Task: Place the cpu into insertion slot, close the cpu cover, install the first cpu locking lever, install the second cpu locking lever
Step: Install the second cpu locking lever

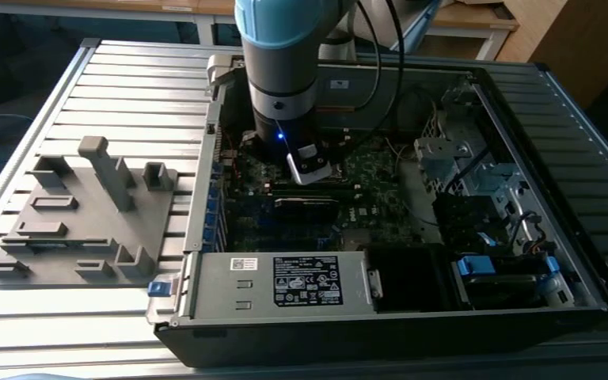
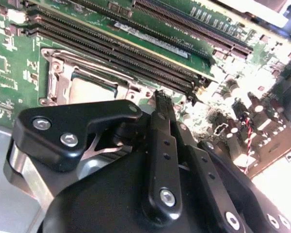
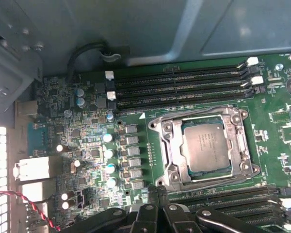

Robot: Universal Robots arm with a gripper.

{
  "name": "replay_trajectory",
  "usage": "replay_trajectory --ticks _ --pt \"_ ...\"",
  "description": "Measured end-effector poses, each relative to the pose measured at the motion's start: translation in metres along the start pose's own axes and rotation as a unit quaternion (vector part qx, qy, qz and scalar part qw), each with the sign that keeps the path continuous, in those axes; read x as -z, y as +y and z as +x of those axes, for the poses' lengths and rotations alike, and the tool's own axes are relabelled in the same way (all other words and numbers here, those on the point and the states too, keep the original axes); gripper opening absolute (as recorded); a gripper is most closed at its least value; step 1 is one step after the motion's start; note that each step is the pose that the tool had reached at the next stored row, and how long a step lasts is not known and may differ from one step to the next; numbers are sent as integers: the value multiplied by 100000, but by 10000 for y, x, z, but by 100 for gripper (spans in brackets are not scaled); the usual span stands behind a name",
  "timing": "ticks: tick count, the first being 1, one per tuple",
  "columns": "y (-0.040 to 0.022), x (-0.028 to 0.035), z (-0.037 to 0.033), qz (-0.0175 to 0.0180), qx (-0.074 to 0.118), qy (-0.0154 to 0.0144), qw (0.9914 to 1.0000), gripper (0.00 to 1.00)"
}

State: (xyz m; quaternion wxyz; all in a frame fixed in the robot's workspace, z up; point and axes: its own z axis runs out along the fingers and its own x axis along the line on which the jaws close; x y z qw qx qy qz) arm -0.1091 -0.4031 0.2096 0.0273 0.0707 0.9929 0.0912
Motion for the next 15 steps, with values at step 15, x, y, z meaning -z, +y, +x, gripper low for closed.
replay_trajectory --ticks 15 --pt "173 -45 -265 313 -33 120 99999 10"
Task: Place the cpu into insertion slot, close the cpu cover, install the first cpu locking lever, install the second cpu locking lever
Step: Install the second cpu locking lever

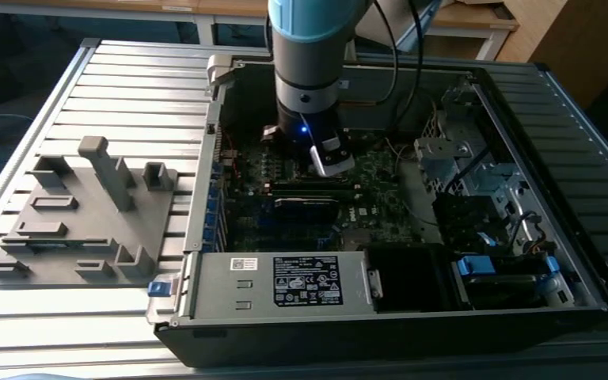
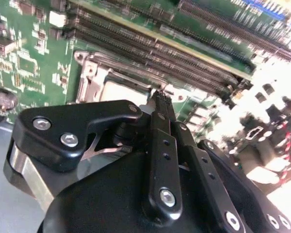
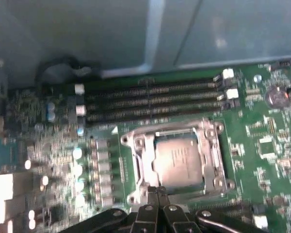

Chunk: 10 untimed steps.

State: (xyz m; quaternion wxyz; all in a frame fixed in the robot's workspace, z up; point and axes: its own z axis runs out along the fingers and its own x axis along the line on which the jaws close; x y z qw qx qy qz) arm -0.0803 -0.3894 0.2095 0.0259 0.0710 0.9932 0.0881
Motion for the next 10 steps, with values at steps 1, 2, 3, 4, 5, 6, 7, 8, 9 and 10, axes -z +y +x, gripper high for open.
replay_trajectory --ticks 1,2,3,4,5,6,7,8,9,10 --pt "46 -7 7 66 11 -3 100000 10" --pt "87 -15 13 104 18 -13 100000 10" --pt "134 -24 18 146 18 -18 100000 10" --pt "165 -30 9 175 19 -11 100000 10" --pt "186 -37 -10 189 21 1 100000 10" --pt "203 -42 -33 205 14 3 100000 10" --pt "217 -46 -57 231 14 4 100000 10" --pt "228 -50 -84 261 15 -2 100000 10" --pt "238 -52 -112 311 20 -4 100000 10" --pt "248 -56 -143 353 25 -14 99999 10"
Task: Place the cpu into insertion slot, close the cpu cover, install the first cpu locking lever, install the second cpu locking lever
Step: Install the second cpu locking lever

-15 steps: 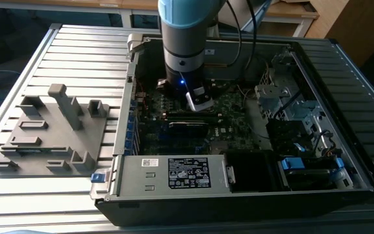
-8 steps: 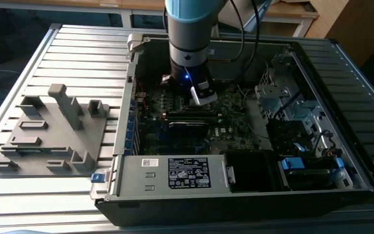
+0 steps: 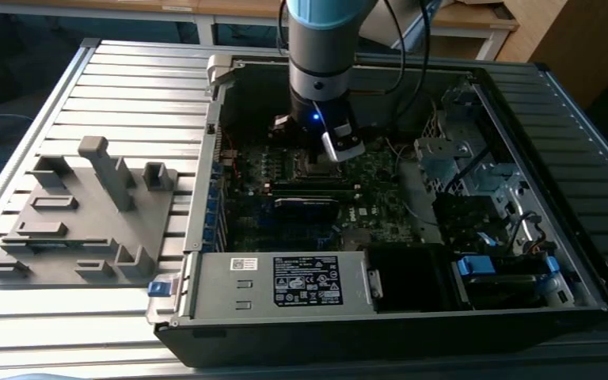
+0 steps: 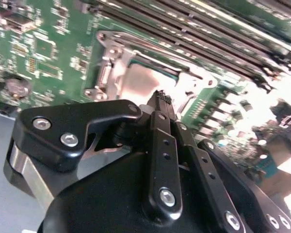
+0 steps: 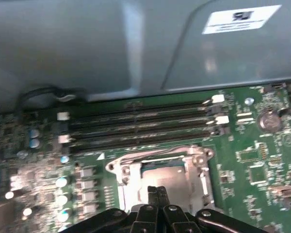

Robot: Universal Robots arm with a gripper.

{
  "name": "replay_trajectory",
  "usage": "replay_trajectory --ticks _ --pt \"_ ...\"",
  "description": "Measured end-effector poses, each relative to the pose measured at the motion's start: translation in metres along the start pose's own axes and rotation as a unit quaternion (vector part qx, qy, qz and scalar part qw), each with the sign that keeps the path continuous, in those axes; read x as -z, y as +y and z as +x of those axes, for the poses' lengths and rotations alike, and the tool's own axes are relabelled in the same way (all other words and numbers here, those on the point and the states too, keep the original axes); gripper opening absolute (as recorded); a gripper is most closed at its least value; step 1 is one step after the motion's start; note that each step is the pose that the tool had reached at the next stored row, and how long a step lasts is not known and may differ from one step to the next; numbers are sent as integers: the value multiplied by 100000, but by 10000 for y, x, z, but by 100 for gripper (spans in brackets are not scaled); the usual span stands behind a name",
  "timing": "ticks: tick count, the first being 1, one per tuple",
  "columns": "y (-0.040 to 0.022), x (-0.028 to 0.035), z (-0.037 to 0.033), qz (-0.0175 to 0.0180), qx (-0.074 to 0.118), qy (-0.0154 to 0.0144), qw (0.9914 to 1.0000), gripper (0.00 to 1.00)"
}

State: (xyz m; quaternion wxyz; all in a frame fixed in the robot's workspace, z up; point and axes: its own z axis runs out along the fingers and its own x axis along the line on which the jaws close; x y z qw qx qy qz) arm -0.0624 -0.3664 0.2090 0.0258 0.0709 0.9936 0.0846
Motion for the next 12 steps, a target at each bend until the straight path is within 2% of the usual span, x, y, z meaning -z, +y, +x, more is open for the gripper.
replay_trajectory --ticks 3,12 --pt "30 -8 -67 151 7 2 100000 10" --pt "33 -9 -70 172 -1 36 100000 10"
